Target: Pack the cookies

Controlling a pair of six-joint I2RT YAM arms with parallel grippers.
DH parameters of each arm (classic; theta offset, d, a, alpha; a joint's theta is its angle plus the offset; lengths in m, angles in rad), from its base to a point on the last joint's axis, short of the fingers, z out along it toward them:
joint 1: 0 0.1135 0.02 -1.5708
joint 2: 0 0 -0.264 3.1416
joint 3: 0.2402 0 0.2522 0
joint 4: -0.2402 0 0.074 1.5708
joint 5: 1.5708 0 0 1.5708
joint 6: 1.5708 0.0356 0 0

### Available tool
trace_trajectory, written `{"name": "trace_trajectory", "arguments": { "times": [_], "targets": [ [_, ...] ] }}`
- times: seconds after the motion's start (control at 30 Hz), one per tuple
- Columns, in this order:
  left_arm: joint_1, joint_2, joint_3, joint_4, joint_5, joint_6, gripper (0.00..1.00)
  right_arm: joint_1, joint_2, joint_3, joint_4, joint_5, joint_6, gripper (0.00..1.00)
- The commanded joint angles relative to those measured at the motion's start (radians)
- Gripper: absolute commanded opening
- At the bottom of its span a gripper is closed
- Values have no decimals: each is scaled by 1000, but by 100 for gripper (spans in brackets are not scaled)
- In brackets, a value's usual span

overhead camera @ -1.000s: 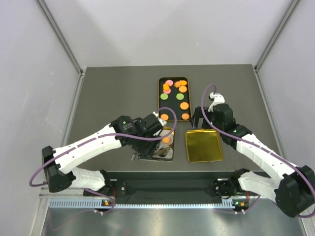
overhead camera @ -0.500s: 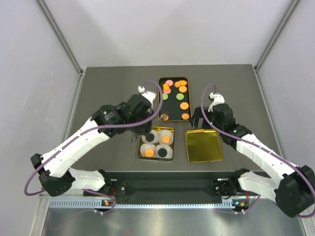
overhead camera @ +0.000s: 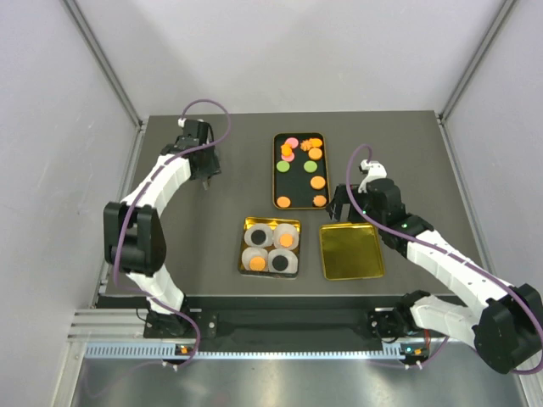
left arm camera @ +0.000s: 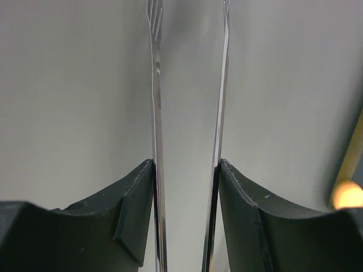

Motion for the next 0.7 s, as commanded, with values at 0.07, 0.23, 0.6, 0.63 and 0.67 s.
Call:
{"name": "trace_trajectory", "arguments": {
  "times": [0.07, 0.23, 0.6, 0.63, 0.67],
  "targets": [
    [108, 121, 15, 167, 58, -9, 53, -3, -24, 37, 26, -5, -8, 100],
    [118, 193, 19, 161, 18, 8, 65, -3, -27, 39, 28, -6, -8, 100],
    [123, 241, 58, 127, 13, 9, 89, -3, -18, 37, 28, -15, -9, 100],
    [123, 230, 68, 112, 9, 6, 89, -3, -19, 39, 28, -14, -11, 100],
    [123, 218, 76, 98, 5, 6, 89, -6, -21, 39, 28, -14, -8, 100]
  ]
}}
